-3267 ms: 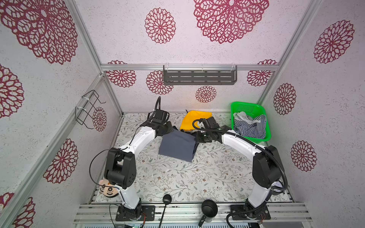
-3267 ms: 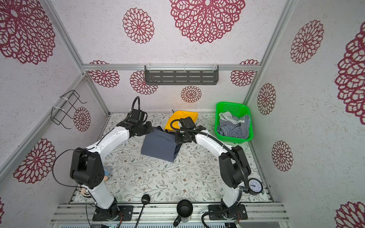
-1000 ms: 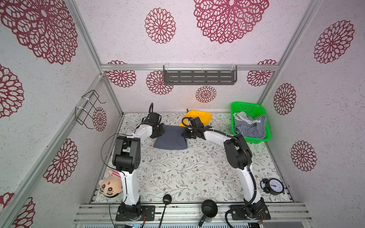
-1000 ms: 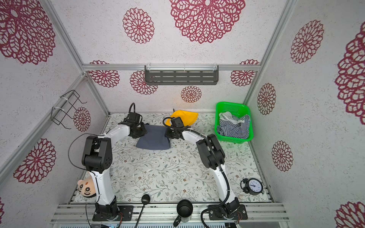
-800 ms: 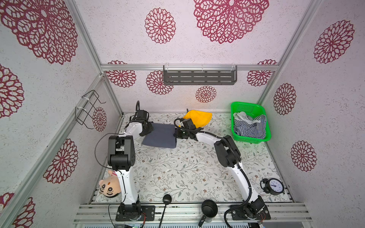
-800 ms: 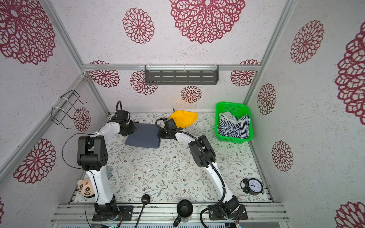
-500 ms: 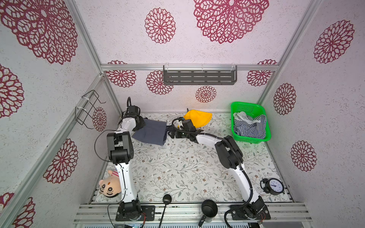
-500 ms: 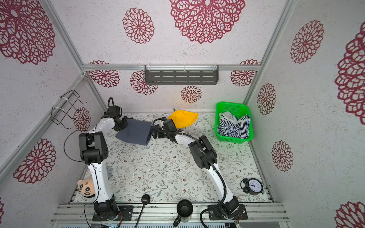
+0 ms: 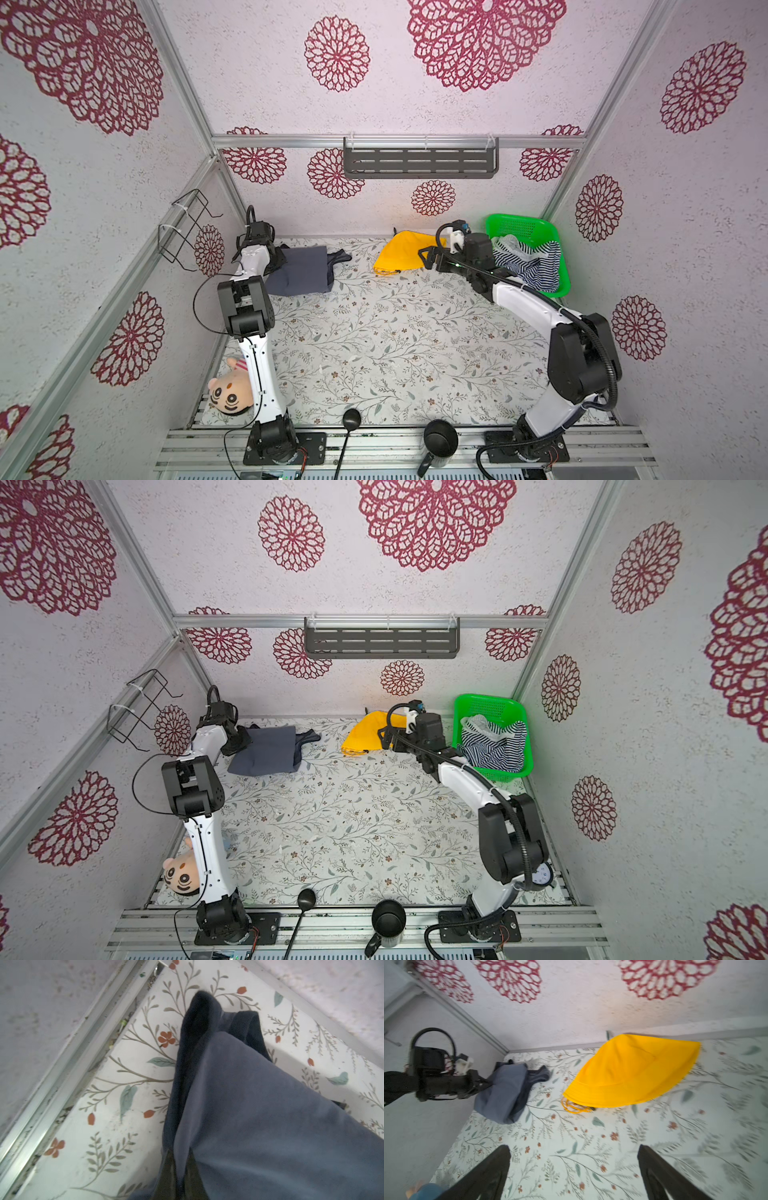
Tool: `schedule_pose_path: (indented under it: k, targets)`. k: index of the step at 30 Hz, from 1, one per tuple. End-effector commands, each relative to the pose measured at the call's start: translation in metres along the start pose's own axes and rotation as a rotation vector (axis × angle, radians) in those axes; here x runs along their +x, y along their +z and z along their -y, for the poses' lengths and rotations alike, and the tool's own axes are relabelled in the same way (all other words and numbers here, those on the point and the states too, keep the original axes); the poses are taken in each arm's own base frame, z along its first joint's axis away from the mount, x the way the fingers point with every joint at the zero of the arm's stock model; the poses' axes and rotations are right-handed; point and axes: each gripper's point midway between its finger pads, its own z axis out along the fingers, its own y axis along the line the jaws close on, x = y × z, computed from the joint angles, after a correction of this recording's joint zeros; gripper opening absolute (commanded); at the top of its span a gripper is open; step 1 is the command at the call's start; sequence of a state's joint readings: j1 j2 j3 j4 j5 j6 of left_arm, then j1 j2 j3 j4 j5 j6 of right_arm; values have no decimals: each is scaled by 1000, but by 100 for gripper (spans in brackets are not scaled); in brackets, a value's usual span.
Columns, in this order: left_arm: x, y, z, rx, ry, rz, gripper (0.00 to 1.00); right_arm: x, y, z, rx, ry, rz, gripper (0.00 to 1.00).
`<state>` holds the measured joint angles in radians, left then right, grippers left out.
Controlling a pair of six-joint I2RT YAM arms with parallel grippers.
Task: Fold and stack tank tops
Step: Move the tank top to the top-left of the table.
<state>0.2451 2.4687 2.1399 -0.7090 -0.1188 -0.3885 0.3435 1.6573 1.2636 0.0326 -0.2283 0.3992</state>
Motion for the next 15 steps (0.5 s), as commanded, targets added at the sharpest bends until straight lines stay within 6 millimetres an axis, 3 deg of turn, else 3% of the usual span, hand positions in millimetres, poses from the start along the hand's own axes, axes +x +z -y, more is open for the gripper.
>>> schedule_pose_path:
  k: [1, 5, 6, 8, 11, 12, 15]
  targets:
    - [-12, 5, -17, -69, 31, 26, 0, 6, -43, 42, 176, -34, -86, 99]
    - [-14, 9, -25, -57, 4, 13, 1, -3, -95, 110, 351, 9, -79, 90]
    - [-15, 7, -24, -40, -4, 14, 11, -3, -105, 126, 395, 28, -84, 88]
    - [-18, -1, -20, -9, -9, 25, 51, -3, -124, 161, 510, 55, -105, 86]
    - [-26, -26, -12, 21, -3, 63, 89, -4, -137, 203, 609, 110, -127, 86]
    - [-28, -34, -10, 24, 0, 74, 96, -5, -137, 213, 627, 128, -128, 86]
    - [-29, -65, -5, 38, 7, 105, 97, -7, -130, 242, 673, 177, -135, 87]
